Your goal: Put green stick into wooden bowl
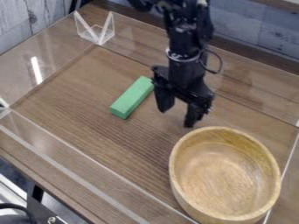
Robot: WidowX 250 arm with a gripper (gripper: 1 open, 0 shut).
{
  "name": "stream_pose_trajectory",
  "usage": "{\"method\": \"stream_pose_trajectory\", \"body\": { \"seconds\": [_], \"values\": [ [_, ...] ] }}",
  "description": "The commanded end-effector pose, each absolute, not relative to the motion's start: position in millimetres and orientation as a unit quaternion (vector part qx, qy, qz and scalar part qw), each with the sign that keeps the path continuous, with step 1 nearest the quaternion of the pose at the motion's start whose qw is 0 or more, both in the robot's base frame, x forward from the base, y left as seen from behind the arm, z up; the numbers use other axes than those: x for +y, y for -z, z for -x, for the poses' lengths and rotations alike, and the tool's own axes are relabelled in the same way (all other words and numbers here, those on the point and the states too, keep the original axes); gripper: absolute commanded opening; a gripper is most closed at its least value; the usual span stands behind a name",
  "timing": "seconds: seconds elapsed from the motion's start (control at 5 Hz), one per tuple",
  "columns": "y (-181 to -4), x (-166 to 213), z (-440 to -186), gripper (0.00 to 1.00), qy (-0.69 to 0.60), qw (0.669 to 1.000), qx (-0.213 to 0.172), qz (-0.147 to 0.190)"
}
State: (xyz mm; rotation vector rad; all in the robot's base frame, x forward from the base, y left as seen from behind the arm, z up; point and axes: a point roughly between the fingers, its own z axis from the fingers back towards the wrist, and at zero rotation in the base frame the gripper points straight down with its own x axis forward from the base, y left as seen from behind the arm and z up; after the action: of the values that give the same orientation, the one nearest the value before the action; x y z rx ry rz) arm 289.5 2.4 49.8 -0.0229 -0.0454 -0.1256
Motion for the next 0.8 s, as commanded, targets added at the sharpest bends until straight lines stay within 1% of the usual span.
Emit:
{"method": "stream_pose_trajectory", "body": {
  "seconds": [0.0,0.6],
  "values": [
    [-72.4,30,-299,1.00,0.055,0.996,-0.066,-0.005],
    [-62.8,71,-294,1.00,0.029,0.997,-0.062,-0.029]
  ]
}}
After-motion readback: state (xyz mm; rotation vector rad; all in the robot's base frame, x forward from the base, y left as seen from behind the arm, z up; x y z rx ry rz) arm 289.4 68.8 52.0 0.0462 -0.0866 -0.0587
